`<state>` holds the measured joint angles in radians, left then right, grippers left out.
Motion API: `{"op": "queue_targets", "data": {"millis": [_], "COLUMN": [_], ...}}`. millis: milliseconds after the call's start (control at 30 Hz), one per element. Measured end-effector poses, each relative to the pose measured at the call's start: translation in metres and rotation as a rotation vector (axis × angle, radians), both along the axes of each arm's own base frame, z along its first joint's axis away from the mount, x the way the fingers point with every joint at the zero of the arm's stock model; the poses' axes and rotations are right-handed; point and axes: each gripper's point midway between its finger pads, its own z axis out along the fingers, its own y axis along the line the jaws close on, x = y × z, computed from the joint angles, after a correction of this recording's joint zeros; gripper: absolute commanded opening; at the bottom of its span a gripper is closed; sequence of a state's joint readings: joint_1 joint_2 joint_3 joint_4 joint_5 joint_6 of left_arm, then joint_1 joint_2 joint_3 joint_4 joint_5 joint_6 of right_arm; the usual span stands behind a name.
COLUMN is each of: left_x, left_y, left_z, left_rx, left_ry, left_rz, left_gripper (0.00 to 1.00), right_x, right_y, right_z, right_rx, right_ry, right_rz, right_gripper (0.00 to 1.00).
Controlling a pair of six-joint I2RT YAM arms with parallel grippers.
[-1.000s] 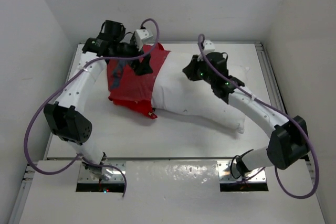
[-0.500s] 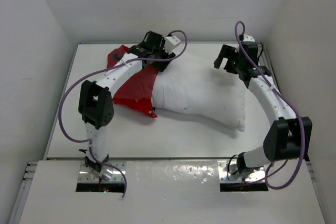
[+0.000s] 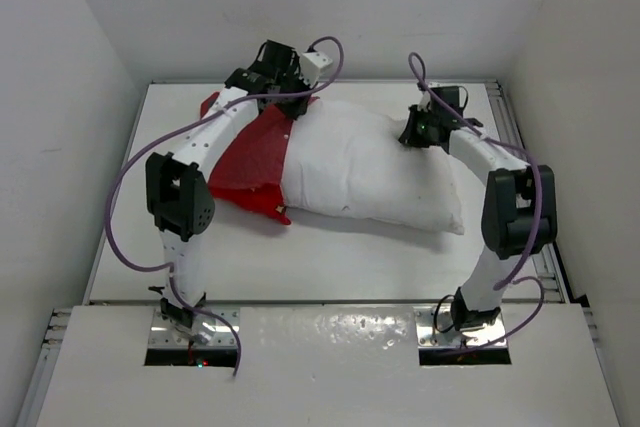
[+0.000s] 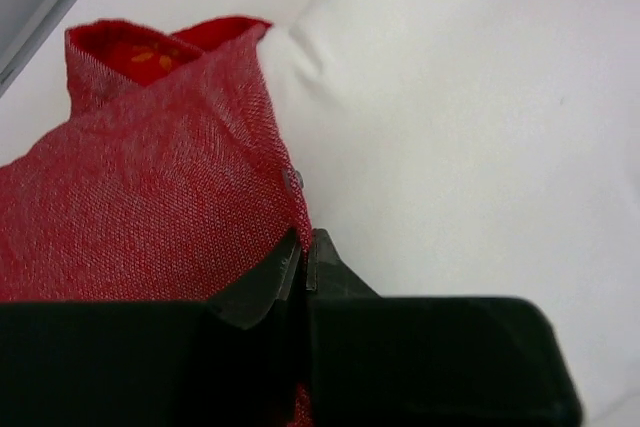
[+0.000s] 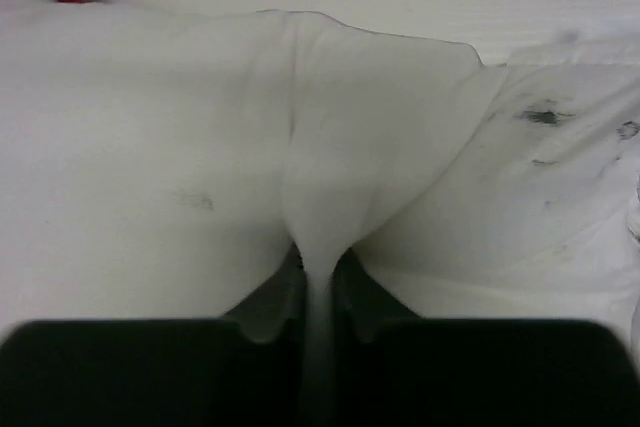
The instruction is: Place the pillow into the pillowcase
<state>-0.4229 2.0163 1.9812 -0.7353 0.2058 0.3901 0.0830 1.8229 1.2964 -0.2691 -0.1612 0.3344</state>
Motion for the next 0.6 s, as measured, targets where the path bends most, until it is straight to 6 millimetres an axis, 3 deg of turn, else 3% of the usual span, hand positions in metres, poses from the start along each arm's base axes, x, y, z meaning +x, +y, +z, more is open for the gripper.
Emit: {"op": "queue_targets", "data": {"millis": [233, 367, 400, 433, 500, 533, 600], "left_x": [-0.001, -0.004, -0.005, -0.006, -0.009, -0.011, -0.014], "left_y": [0.002, -0.01, -0.013, -0.016, -0.021, -0.022, -0.022], "left_z": [0.012, 0.022, 0.026, 0.03, 0.037, 0.038, 0.038], "left_rx": [-0.071, -0.109, -0.12, -0.133, -0.152, -0.157, -0.154], "left_ry": [0.016, 0.007, 0.003, 0.0, -0.002, 0.0, 0.002], "left_rz": [-0.037, -0.079, -0.09, -0.104, -0.134, -0.145, -0.164], "left_gripper": [0.0, 0.0, 0.0, 0.0, 0.0, 0.0, 0.0], "right_x": [-0.053, -0.104, -0.118, -0.131, -0.156, -0.161, -0.154], "right_y": [0.061, 0.124, 0.141, 0.157, 0.185, 0.19, 0.187], "right_z": [0.0, 0.014, 0.019, 0.027, 0.046, 0.055, 0.082], "right_rx": [0.085, 0.111, 0.118, 0.131, 0.188, 0.219, 0.277], "right_ry": [-0.068, -0.138, -0.158, -0.175, -0.203, -0.209, -0.255], "right_rz": [0.107, 0.282, 0.342, 0.4, 0.529, 0.551, 0.562], "right_gripper": [0.0, 0.01, 0.33, 0.54, 0.76, 0.82, 0.94]}}
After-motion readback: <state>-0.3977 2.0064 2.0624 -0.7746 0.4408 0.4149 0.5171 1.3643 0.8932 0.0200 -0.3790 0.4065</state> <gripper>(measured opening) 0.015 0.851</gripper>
